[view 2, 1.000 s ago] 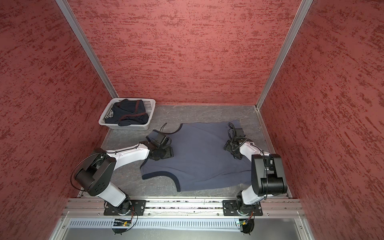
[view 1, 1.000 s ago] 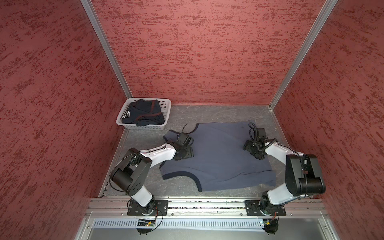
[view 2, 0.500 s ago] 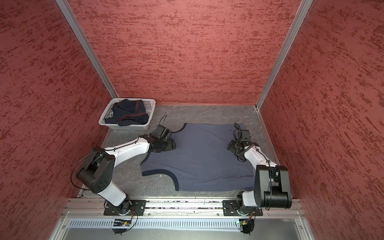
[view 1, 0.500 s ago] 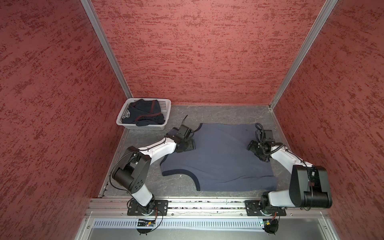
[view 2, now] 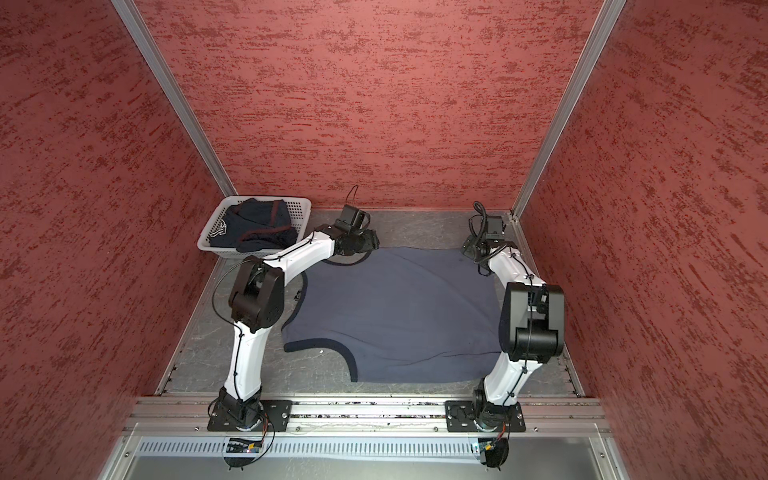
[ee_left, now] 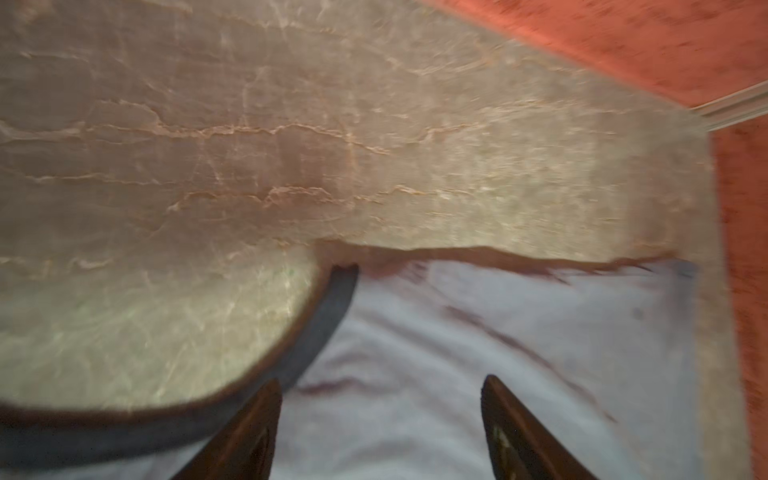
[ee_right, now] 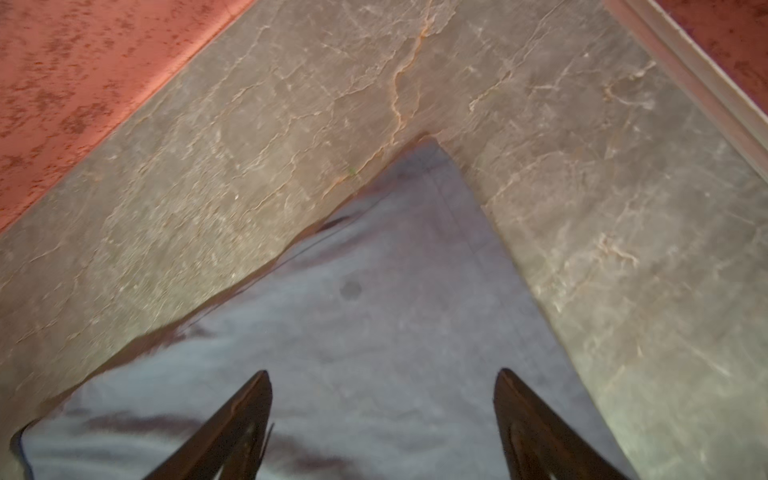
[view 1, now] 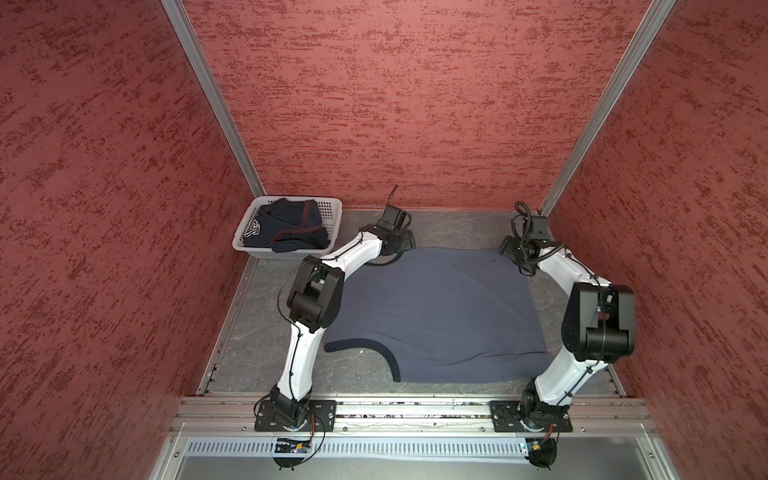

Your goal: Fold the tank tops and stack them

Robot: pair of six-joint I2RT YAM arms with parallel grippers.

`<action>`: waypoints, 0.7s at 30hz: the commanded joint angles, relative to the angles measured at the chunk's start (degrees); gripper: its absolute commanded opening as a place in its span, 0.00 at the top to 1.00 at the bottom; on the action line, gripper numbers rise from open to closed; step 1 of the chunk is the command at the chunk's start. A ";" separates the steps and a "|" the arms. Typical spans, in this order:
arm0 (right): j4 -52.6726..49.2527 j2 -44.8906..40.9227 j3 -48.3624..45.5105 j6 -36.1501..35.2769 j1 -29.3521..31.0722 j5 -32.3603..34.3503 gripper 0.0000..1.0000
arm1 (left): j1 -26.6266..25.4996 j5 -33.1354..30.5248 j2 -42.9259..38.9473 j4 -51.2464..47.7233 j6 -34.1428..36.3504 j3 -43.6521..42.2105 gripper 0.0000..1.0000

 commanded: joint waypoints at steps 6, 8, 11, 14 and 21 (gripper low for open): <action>-1.41 9.52 10.10 -2.20 -2.91 -1.05 0.17 | 2.17 1.54 11.13 -4.49 2.14 12.63 0.36; -1.44 11.52 11.46 -2.37 -3.78 -1.00 0.19 | 2.21 3.06 12.96 -5.09 2.22 14.74 0.41; -1.13 14.10 13.19 -2.55 -5.28 -2.15 0.22 | 2.17 4.57 14.63 -5.85 2.09 16.94 0.47; -1.98 17.13 16.24 -3.19 -6.13 -3.47 0.24 | 2.21 4.87 15.89 -6.69 2.09 18.57 0.52; -6.03 24.18 24.56 -4.41 -6.40 -3.59 0.30 | 2.32 6.04 17.87 -7.74 1.78 20.64 0.59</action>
